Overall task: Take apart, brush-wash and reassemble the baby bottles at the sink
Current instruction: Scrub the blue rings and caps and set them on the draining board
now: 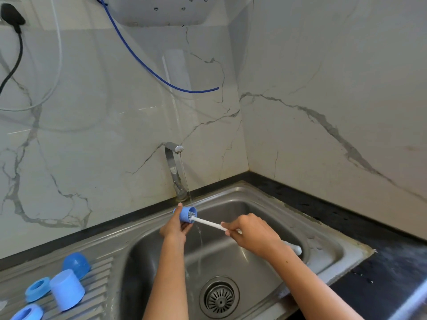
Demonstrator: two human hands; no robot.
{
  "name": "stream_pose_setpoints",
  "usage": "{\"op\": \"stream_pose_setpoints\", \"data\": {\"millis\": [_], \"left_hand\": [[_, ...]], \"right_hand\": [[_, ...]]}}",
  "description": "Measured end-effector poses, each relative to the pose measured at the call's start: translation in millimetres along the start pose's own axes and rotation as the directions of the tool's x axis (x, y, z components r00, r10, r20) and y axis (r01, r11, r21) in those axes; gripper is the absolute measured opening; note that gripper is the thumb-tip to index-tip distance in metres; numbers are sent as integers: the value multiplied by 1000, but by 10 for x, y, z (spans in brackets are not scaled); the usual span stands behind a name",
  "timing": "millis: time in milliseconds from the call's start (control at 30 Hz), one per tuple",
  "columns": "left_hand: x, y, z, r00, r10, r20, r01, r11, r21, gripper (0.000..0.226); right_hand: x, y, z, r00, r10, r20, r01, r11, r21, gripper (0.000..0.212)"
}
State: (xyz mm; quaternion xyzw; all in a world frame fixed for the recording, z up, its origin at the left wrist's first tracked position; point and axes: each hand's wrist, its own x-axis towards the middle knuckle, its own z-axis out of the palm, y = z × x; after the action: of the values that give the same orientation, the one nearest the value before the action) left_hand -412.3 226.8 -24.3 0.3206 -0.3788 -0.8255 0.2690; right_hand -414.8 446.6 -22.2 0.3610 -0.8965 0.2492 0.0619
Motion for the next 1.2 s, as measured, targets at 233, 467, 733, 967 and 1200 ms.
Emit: {"op": "stream_pose_setpoints", "data": {"millis": [233, 467, 733, 967, 1200], "left_hand": [[-23, -36, -3, 992, -65, 110, 70, 997, -43, 28], [-54, -60, 80, 997, -19, 73, 33, 982, -185, 24], [-116, -47, 40, 970, -119, 210, 144, 984, -105, 21], [-72, -74, 76, 996, -40, 76, 54, 981, -188, 27], [-99, -93, 51, 985, -115, 128, 129, 985, -113, 32]], "right_hand": [[-11, 37, -67, 999, -22, -23, 21, 999, -33, 34], [-37, -58, -12, 996, 65, -56, -64, 998, 9, 34], [-27, 8, -16, 997, 80, -14, -79, 995, 59, 32], [-32, -7, -92, 997, 64, 44, -70, 987, 144, 30], [-19, -30, -54, 996, 70, 58, -76, 992, 102, 31]]}}
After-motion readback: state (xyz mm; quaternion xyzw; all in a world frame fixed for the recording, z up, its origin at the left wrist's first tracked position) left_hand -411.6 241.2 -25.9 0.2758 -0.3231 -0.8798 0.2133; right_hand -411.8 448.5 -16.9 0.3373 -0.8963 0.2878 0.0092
